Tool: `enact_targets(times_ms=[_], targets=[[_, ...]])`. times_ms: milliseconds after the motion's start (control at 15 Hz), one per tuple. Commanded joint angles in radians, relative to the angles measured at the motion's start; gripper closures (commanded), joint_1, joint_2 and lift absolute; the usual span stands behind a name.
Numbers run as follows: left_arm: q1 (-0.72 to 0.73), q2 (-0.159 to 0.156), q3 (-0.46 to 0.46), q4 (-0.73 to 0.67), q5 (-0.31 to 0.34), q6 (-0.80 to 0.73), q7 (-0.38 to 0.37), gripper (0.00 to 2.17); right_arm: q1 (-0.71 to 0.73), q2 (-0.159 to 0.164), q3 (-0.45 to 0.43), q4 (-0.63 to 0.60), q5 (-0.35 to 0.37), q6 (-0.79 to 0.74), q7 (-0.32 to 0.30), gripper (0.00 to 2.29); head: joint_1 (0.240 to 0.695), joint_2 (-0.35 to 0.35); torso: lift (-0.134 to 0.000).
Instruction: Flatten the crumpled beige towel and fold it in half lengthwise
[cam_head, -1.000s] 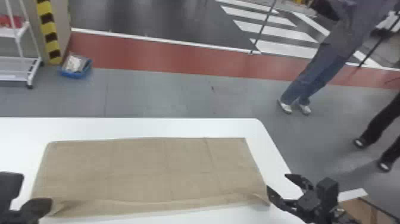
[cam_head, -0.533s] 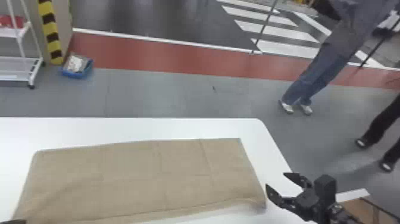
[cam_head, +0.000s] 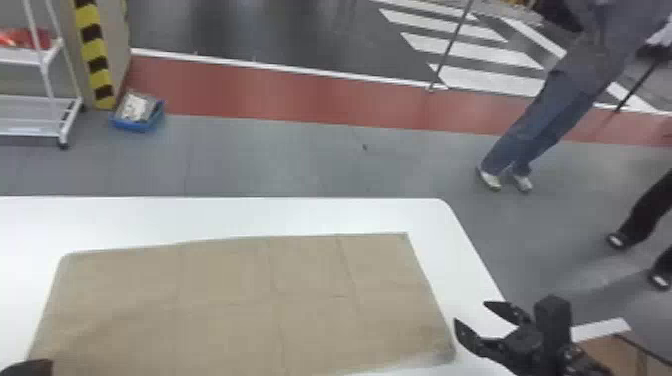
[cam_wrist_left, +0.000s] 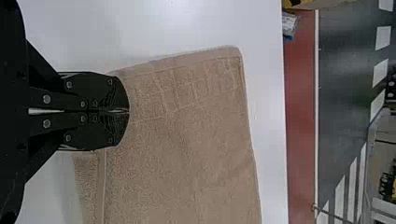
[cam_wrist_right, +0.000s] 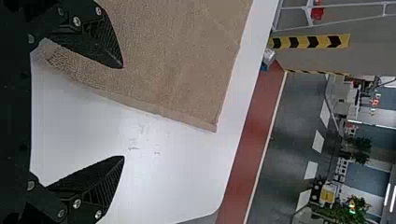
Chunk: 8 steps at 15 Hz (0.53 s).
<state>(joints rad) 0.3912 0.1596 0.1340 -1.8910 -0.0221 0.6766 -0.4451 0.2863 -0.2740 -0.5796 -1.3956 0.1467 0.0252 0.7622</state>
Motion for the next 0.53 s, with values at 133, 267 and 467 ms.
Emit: enact_targets(times_ms=[133,267,467], targets=[[0.055,0.000,0.064,-0.069,0.033,-0.005,-0.003,1.76,0.004,-0.002,-0.006,-0.005,-0.001,0.014,0.003,0.22,0.695,-0.333,0.000],[0.058,-0.002,0.090,-0.080,0.024,-0.002,0.032,1.70,0.007,-0.002,-0.012,-0.022,-0.010,0.029,0.009,0.22,0.695,-0.317,0.000],[0.075,-0.002,0.137,-0.102,0.044,-0.002,0.005,1.44,0.005,-0.002,-0.016,-0.026,-0.013,0.048,0.008,0.22,0.695,-0.287,0.000]])
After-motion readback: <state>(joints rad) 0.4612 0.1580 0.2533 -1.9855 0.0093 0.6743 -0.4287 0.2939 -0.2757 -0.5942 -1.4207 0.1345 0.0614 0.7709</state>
